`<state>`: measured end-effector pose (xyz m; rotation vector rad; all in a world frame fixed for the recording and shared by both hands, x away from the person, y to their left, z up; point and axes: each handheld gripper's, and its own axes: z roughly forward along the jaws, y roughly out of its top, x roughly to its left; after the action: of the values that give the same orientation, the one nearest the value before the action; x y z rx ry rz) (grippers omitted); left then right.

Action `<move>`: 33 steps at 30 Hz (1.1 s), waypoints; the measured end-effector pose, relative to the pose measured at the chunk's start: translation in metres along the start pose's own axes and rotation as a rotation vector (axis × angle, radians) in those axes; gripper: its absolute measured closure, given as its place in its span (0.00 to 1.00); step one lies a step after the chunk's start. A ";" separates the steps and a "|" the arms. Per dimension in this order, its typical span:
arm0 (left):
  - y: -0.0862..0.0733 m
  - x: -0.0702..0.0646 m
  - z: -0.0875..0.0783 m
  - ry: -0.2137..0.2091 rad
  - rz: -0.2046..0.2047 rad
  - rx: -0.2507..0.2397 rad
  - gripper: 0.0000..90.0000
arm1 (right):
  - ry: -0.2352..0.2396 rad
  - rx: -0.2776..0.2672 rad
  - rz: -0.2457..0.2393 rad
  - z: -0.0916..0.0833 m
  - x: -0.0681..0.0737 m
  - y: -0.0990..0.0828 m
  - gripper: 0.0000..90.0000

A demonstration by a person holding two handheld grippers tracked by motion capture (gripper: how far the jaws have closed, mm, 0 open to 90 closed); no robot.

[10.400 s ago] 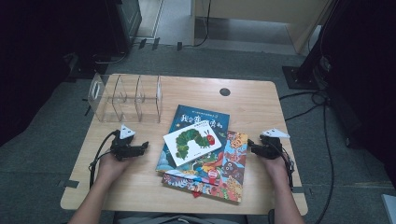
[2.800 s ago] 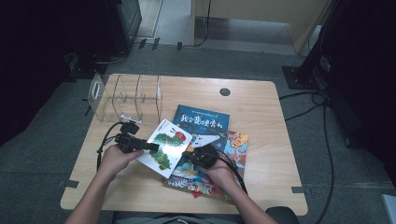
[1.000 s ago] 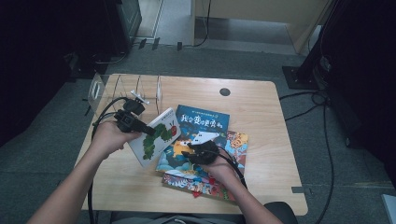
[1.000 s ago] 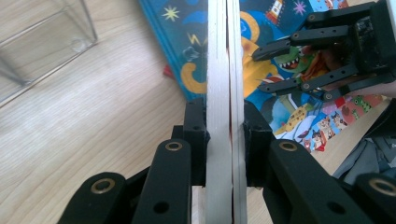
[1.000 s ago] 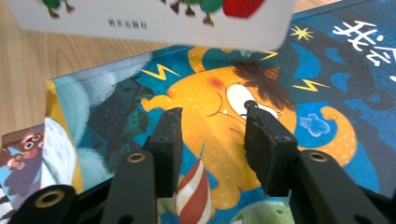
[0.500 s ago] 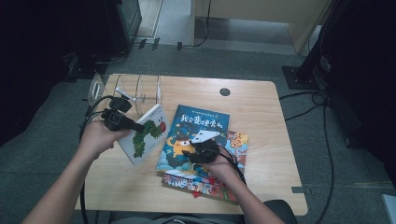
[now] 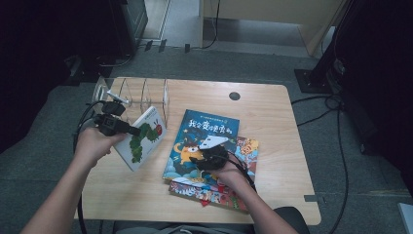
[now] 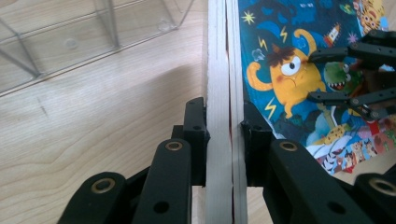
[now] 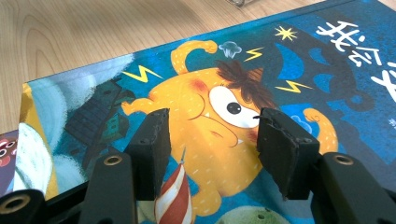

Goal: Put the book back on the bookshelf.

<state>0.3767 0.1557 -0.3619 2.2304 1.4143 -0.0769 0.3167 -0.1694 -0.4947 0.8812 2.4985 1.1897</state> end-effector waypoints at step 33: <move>0.036 0.007 0.030 0.093 -0.104 -0.037 0.86 | -0.006 0.003 -0.007 0.001 0.000 0.000 0.49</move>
<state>0.4172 0.1360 -0.3770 2.1540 1.5680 0.0178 0.3169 -0.1685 -0.4948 0.8743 2.4976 1.1796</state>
